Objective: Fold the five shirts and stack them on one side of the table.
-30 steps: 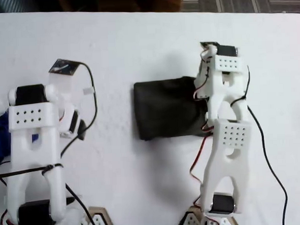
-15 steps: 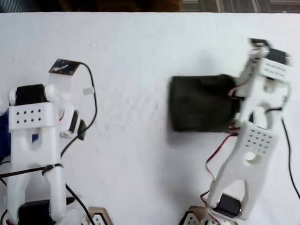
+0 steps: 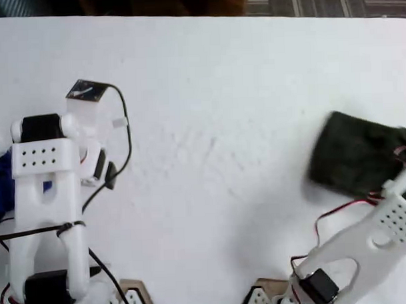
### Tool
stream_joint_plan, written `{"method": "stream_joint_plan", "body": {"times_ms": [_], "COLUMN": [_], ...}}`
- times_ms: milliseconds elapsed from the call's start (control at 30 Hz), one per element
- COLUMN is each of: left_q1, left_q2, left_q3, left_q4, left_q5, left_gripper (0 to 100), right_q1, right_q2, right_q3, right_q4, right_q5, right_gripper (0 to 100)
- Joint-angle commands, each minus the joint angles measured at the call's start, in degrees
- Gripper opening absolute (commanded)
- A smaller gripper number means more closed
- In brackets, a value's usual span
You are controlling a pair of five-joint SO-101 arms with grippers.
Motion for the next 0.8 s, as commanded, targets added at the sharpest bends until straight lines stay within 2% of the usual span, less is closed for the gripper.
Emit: {"method": "stream_joint_plan", "body": {"times_ms": [0, 500, 767], "left_q1": [-0.35, -0.53, -0.35], "left_q2": [-1.67, -1.67, -1.67], "left_q3": [0.13, 0.13, 0.13], "left_q4": [-0.35, -0.35, -0.18], "left_q5": [-0.53, -0.53, -0.53], "left_gripper": [19, 19, 19], "right_q1": [4.00, 1.45, 2.24], "right_q2": [-4.00, -1.19, -1.45], "right_q3": [-2.29, -4.40, -13.01], "right_q4": [-1.98, -2.24, -1.80], "right_q5": [0.97, 0.70, 0.97], "right_gripper": [1.8, 3.4, 34.6]}}
